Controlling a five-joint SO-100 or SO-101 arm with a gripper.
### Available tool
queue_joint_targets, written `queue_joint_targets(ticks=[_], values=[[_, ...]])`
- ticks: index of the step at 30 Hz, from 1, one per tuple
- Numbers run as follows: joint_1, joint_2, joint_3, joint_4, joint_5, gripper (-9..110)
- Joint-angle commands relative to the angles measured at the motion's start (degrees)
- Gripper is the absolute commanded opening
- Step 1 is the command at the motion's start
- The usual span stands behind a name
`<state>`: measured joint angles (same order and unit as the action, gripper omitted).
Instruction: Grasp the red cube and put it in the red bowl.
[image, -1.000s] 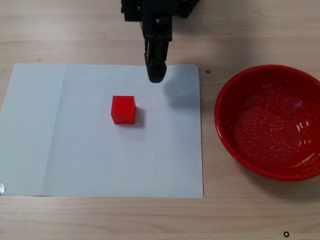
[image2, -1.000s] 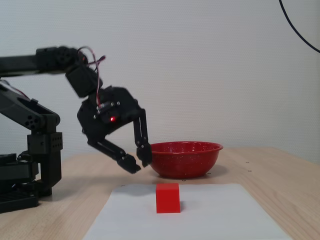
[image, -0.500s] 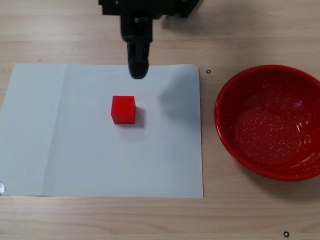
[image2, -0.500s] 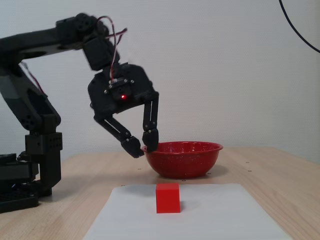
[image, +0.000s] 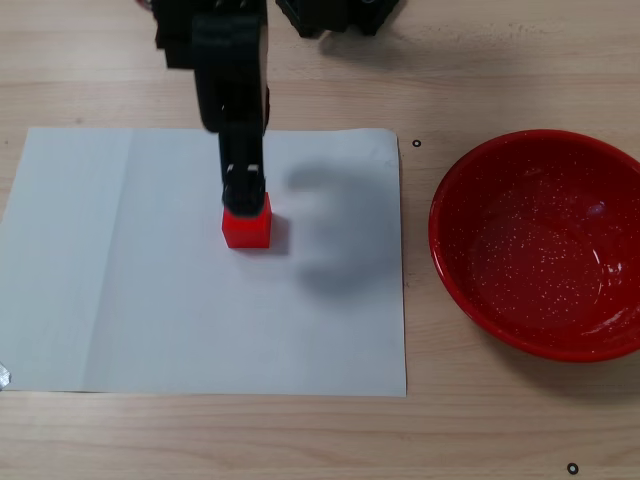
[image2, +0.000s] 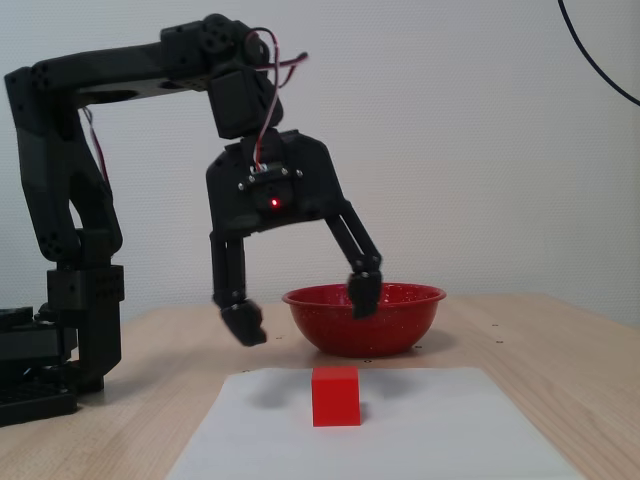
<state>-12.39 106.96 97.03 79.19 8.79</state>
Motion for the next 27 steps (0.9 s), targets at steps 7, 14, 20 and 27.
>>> queue_joint_targets(ticks=[7, 14, 20, 27], values=[[-1.0, -5.9, -11.7, -1.6, -2.2, 59], [-0.6, -10.2, -12.3, -5.4, -2.5, 59], [-0.4, -14.2, -13.2, -7.5, -2.2, 59], [0.0, -18.3, -15.3, -9.0, -2.5, 57]])
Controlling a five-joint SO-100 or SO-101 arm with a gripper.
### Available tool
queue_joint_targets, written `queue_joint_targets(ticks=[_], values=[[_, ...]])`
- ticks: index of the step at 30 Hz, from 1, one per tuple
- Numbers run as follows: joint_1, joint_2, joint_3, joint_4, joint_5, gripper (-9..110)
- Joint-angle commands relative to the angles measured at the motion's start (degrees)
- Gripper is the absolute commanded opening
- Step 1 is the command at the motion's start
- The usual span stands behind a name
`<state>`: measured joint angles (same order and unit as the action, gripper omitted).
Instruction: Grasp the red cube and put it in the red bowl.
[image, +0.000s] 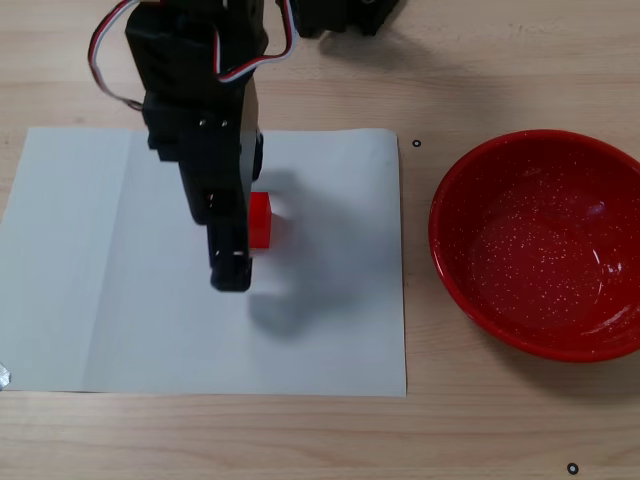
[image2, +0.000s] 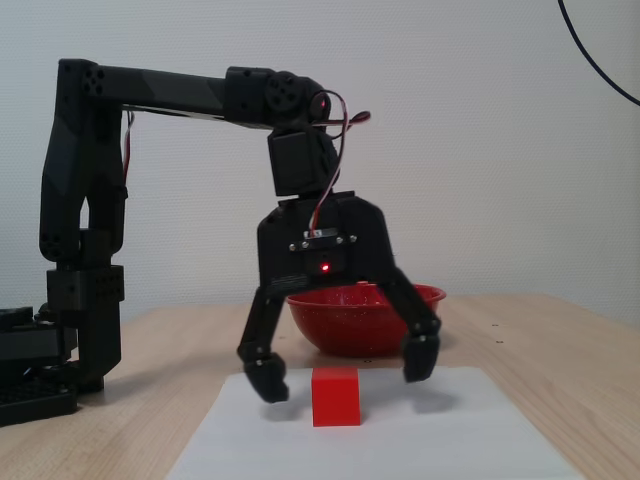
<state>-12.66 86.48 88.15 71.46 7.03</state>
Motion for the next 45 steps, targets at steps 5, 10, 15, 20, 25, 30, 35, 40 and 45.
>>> queue_joint_targets(ticks=[5, 10, 15, 20, 25, 30, 35, 40, 45], values=[[0.9, 0.1, -8.8, -0.7, -1.4, 55], [0.9, -1.0, -10.3, 0.4, -1.9, 54], [1.1, -1.0, -9.8, 1.3, -2.2, 53], [1.2, -1.0, -9.5, 1.9, -2.2, 52], [1.7, -1.0, -8.6, 1.9, -2.0, 52], [1.8, -1.7, -8.5, 1.8, -2.1, 51], [1.8, -1.9, -8.8, 1.8, -2.1, 49], [1.7, -2.0, -8.9, 1.8, -1.8, 47], [1.5, -2.0, -8.9, 2.1, -1.8, 45]])
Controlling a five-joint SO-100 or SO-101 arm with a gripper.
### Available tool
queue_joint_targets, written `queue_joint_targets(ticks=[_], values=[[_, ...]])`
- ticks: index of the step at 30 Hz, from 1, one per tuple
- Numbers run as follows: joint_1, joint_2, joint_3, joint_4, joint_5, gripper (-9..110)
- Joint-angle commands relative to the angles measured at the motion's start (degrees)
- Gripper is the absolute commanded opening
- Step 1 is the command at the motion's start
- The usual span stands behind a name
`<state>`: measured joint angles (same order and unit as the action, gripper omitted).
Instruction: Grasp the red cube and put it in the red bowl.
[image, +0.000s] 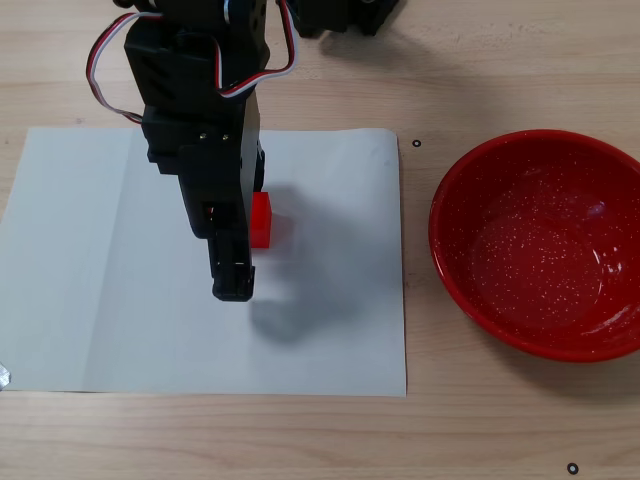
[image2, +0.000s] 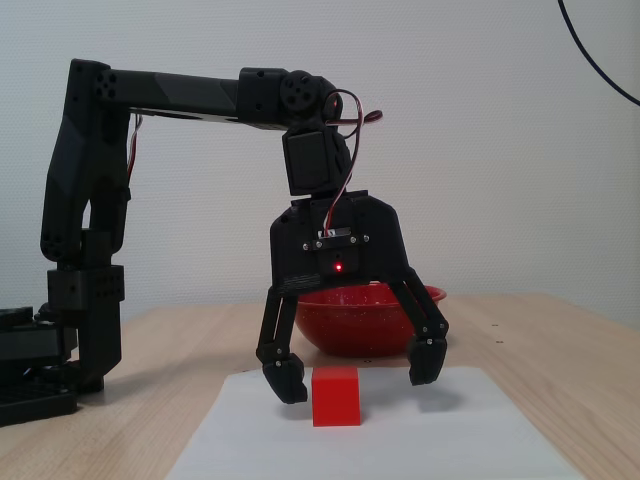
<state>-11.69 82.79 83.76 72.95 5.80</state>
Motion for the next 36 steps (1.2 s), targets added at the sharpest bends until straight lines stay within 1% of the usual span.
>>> queue_joint_targets(ticks=[1, 11, 24, 29, 32, 36], values=[[0.5, 1.7, -4.4, 0.8, -0.5, 44], [0.2, 1.7, -2.9, 0.8, -0.2, 35], [-0.1, 2.5, 0.3, -0.4, 0.4, 29], [-0.1, 2.8, 0.3, 0.7, 0.4, 18], [-0.3, 3.2, -0.2, 1.7, 0.6, 2], [-0.8, 3.5, -1.1, 4.0, -0.8, 0]])
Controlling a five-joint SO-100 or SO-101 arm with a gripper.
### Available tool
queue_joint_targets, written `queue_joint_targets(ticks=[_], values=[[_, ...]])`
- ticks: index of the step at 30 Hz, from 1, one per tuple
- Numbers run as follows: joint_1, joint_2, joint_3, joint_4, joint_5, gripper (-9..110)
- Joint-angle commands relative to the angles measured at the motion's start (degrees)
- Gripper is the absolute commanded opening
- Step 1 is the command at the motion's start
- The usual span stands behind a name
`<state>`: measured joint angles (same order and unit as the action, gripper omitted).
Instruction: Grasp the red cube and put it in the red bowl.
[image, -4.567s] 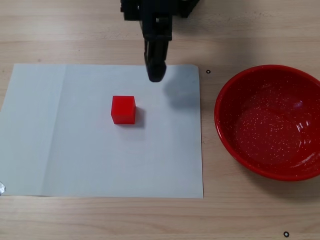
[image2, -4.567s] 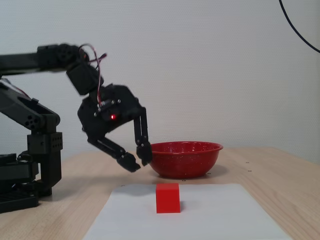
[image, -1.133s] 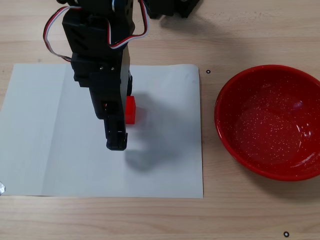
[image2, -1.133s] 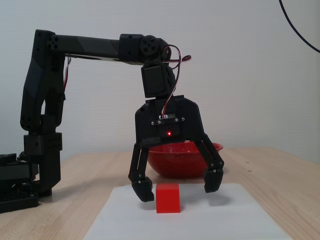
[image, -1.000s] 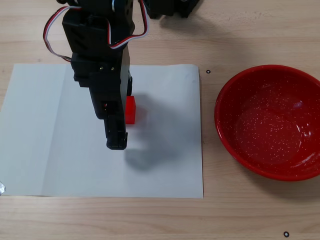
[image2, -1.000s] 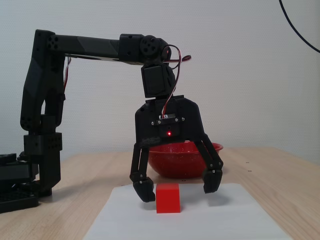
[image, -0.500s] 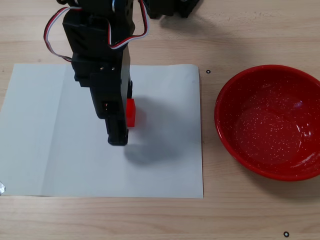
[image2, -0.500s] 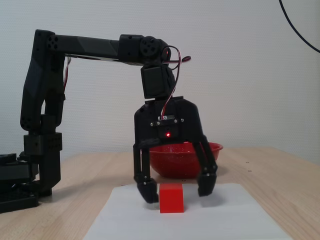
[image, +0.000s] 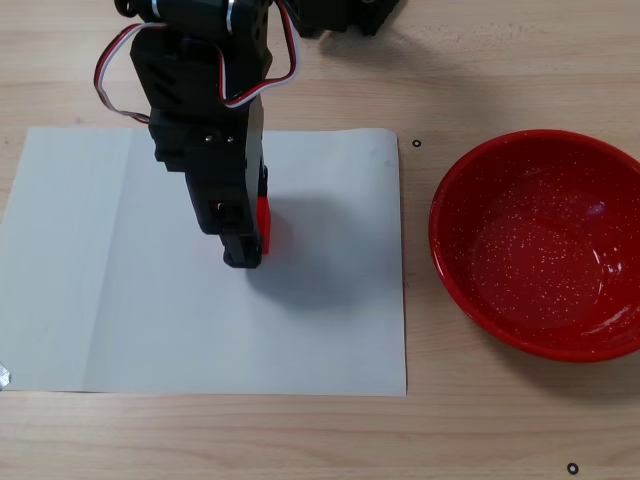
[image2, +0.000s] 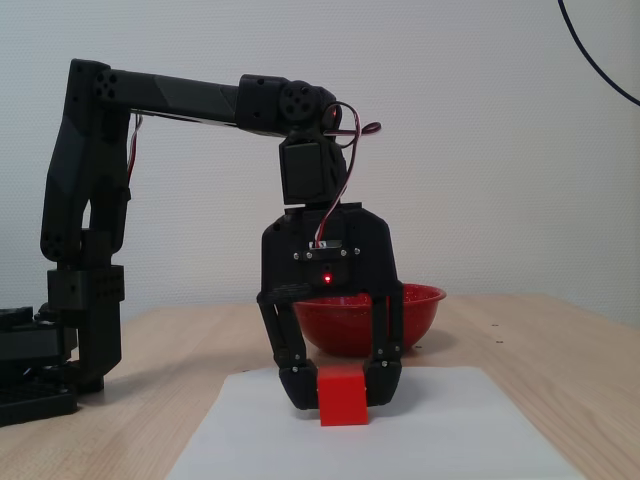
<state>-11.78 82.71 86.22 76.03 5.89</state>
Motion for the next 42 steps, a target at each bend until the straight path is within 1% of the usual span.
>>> queue_joint_targets(ticks=[1, 15, 22, 32, 42], values=[[-0.7, 3.7, -4.0, 1.5, -1.1, 0], [2.8, 5.4, -23.8, 21.0, -6.7, 0], [7.1, 6.7, -30.0, 24.0, -8.3, 0], [21.1, 7.6, -39.3, 27.2, -11.2, 0], [37.4, 6.9, -45.4, 27.3, -13.4, 0]])
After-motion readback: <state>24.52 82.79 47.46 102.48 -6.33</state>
